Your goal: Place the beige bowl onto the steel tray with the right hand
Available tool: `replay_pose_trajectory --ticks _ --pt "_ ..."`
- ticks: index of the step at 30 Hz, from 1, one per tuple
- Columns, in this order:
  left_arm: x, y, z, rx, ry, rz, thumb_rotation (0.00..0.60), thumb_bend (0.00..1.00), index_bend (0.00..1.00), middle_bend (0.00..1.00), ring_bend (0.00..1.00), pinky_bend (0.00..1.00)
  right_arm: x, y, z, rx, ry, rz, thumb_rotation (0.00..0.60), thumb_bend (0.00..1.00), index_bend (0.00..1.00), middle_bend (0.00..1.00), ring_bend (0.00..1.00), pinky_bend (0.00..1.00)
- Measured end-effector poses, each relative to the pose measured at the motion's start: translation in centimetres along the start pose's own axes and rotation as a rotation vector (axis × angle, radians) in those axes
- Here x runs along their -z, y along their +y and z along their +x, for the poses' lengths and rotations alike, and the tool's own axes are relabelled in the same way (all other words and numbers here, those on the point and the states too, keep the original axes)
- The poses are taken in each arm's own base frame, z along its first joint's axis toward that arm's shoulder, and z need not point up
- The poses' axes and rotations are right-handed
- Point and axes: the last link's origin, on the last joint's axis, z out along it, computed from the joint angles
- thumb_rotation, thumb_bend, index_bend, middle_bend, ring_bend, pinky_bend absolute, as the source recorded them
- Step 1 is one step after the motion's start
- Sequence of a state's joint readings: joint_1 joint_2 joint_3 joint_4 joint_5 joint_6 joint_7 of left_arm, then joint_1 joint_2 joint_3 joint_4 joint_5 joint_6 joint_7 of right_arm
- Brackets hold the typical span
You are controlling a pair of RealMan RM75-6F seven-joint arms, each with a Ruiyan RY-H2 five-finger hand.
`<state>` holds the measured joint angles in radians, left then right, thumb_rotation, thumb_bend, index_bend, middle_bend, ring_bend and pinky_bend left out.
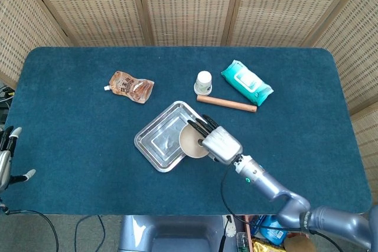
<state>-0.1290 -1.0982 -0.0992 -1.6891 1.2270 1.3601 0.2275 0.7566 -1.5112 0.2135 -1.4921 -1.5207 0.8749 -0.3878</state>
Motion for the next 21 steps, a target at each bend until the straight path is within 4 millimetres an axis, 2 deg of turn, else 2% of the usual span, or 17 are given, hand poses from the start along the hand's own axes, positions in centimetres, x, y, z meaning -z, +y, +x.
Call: replay_pose_trajectory --ticks 9,14,15,19,20,21 --pt "-0.5 -0.5 -0.1 0.001 -0.009 0.031 0.600 0.00 0.00 0.00 0.00 0.00 -7.1 -2.8 -0.3 0.051 -0.050 -0.030 0.600 0.41 0.68 0.00 0.00 0.00" --pt "-0.8 -0.7 -0.1 0.003 -0.011 0.045 0.600 0.00 0.00 0.00 0.00 0.00 -9.3 -3.2 -1.0 0.076 -0.086 -0.080 0.600 0.41 0.67 0.00 0.00 0.00" --pt "-0.8 -0.8 -0.1 0.004 -0.011 0.046 0.600 0.00 0.00 0.00 0.00 0.00 -9.7 -3.3 -1.2 0.083 -0.097 -0.094 0.600 0.40 0.64 0.00 0.00 0.00" --pt "-1.0 -0.9 -0.1 0.004 -0.015 0.053 0.600 0.00 0.00 0.00 0.00 0.00 -10.7 -3.7 -1.7 0.109 -0.134 -0.128 0.600 0.23 0.27 0.00 0.00 0.00" --pt "-1.0 -0.9 -0.1 0.004 -0.015 0.052 0.600 0.00 0.00 0.00 0.00 0.00 -10.8 -3.6 -1.8 0.118 -0.143 -0.136 0.600 0.19 0.19 0.00 0.00 0.00" --pt "-1.0 -0.9 -0.1 0.005 -0.015 0.052 0.600 0.00 0.00 0.00 0.00 0.00 -10.9 -3.5 -1.8 0.126 -0.156 -0.149 0.600 0.18 0.16 0.00 0.00 0.00"
